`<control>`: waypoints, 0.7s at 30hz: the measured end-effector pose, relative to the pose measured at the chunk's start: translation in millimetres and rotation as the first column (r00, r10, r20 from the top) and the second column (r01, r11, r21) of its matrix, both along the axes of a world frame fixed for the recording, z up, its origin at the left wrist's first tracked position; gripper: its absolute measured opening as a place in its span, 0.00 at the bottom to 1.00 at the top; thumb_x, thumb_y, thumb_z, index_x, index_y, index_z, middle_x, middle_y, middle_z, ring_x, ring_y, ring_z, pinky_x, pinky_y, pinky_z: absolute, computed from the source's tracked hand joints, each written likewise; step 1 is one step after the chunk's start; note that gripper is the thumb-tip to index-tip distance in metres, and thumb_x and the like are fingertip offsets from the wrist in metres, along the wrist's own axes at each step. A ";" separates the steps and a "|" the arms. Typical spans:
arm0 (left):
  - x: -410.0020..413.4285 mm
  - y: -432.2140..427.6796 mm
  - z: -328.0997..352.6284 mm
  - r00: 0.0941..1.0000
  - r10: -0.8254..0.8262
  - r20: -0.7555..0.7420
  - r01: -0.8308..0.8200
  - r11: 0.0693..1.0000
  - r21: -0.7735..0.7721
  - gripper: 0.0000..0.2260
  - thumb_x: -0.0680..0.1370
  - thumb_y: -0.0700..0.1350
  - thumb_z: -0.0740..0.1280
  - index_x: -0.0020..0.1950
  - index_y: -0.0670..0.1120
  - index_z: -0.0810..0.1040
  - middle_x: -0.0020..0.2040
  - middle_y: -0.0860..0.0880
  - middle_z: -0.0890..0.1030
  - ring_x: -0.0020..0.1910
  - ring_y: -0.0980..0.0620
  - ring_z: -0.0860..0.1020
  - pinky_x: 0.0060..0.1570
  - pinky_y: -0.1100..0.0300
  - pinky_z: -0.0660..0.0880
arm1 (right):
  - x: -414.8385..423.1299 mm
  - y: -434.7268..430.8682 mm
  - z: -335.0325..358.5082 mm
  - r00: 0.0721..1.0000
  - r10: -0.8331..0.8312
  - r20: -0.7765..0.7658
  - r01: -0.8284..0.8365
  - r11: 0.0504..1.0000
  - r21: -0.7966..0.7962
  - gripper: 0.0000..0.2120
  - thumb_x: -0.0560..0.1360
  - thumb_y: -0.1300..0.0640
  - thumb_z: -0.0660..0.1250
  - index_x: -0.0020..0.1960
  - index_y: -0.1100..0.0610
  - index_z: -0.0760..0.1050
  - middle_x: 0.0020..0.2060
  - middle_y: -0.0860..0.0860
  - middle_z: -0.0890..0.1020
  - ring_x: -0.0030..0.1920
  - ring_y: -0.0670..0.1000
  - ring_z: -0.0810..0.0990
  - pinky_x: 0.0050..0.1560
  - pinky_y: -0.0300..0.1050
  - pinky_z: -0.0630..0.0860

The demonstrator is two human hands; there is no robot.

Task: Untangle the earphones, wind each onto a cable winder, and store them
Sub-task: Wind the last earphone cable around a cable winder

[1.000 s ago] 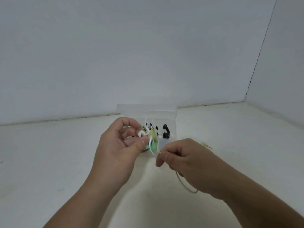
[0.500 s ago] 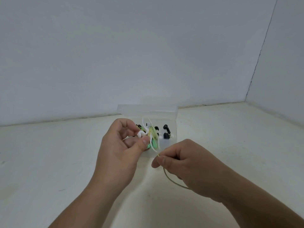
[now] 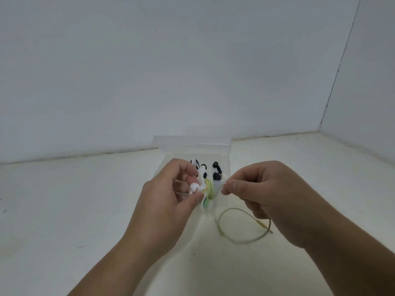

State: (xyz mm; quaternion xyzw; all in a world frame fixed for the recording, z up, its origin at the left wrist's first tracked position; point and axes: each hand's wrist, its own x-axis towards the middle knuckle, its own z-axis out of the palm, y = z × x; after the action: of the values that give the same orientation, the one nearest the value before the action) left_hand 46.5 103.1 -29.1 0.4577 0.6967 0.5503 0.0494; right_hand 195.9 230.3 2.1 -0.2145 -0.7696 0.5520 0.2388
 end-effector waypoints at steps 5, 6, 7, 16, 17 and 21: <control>10.0 0.8 -1.2 0.987 -0.107 -0.119 0.090 0.986 -0.141 0.19 0.75 0.38 0.74 0.50 0.62 0.73 0.43 0.58 0.81 0.44 0.56 0.79 0.47 0.55 0.79 | 3.8 3.2 8.8 0.991 -0.052 -0.123 0.061 0.996 0.068 0.06 0.72 0.58 0.72 0.37 0.56 0.84 0.20 0.45 0.68 0.24 0.47 0.62 0.29 0.42 0.61; 12.4 0.8 -0.5 0.987 -0.123 -0.105 0.107 0.983 -0.149 0.19 0.74 0.38 0.74 0.49 0.62 0.73 0.42 0.58 0.81 0.43 0.56 0.79 0.47 0.55 0.79 | 4.6 3.6 10.6 0.986 -0.077 -0.147 0.092 0.991 0.101 0.07 0.73 0.57 0.71 0.37 0.54 0.84 0.20 0.45 0.69 0.24 0.46 0.63 0.30 0.41 0.62; 13.8 1.0 0.3 0.988 -0.132 -0.080 0.120 0.982 -0.146 0.20 0.74 0.37 0.74 0.49 0.62 0.73 0.42 0.58 0.81 0.41 0.57 0.78 0.46 0.54 0.79 | 4.8 4.2 11.6 0.981 -0.093 -0.169 0.113 0.987 0.113 0.08 0.74 0.57 0.70 0.36 0.53 0.84 0.20 0.44 0.70 0.24 0.45 0.63 0.30 0.40 0.64; 21.8 -1.0 11.1 0.857 -0.398 0.326 0.407 0.913 0.045 0.16 0.67 0.34 0.74 0.47 0.53 0.78 0.41 0.48 0.81 0.35 0.52 0.78 0.42 0.58 0.77 | -3.9 11.6 -2.9 0.948 -0.271 -0.168 0.282 0.958 0.045 0.09 0.77 0.55 0.69 0.40 0.55 0.83 0.21 0.42 0.67 0.22 0.42 0.63 0.24 0.32 0.63; 20.9 -1.1 11.8 0.838 -0.419 0.350 0.417 0.905 0.085 0.16 0.67 0.34 0.73 0.47 0.51 0.78 0.41 0.47 0.82 0.35 0.50 0.79 0.41 0.59 0.77 | -5.2 11.8 -4.8 0.950 -0.279 -0.141 0.288 0.957 0.044 0.09 0.78 0.55 0.69 0.40 0.55 0.83 0.20 0.42 0.67 0.22 0.42 0.63 0.24 0.32 0.62; 16.7 -0.7 10.9 0.801 -0.463 0.379 0.424 0.886 0.187 0.16 0.66 0.32 0.74 0.46 0.50 0.78 0.42 0.44 0.82 0.38 0.44 0.82 0.41 0.58 0.78 | -9.9 7.5 -12.7 0.974 -0.227 0.028 0.220 0.964 0.147 0.11 0.77 0.52 0.69 0.38 0.52 0.83 0.28 0.58 0.77 0.29 0.48 0.70 0.30 0.38 0.69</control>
State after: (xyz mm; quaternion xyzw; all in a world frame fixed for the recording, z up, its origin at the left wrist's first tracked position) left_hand 63.2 102.5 -18.2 0.4828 0.5173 0.6391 0.3014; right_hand 186.0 237.8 -10.6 -0.2945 -0.7833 0.4599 0.2970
